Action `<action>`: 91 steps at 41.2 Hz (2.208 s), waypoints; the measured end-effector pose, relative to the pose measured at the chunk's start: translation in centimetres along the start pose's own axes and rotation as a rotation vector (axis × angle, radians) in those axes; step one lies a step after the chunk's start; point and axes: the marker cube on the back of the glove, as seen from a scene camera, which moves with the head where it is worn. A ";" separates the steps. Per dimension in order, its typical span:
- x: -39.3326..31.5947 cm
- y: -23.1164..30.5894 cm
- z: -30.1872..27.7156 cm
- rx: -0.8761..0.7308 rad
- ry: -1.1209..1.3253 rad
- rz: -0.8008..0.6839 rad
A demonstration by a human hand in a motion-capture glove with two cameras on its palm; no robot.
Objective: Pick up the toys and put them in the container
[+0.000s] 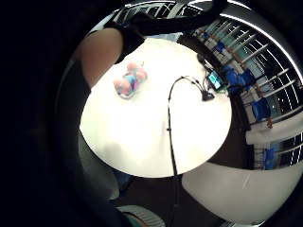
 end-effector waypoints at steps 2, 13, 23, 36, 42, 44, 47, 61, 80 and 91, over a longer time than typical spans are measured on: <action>0.0 0.0 0.1 -0.008 -0.004 -0.001; 0.3 -0.9 0.8 -0.048 -0.003 0.005; 0.1 -6.7 1.7 -0.070 -0.022 0.011; 2.7 -20.2 5.8 -0.156 0.110 0.144; 3.6 -20.2 10.5 -0.270 0.115 0.209; 3.8 -19.9 12.3 -0.322 0.112 0.229; 3.5 -19.1 15.1 -0.401 0.096 0.235; 1.6 -17.3 20.3 -0.459 0.109 0.201; 3.1 -19.0 20.1 -0.242 -0.002 0.281; 0.8 -28.8 3.0 -0.012 0.028 0.108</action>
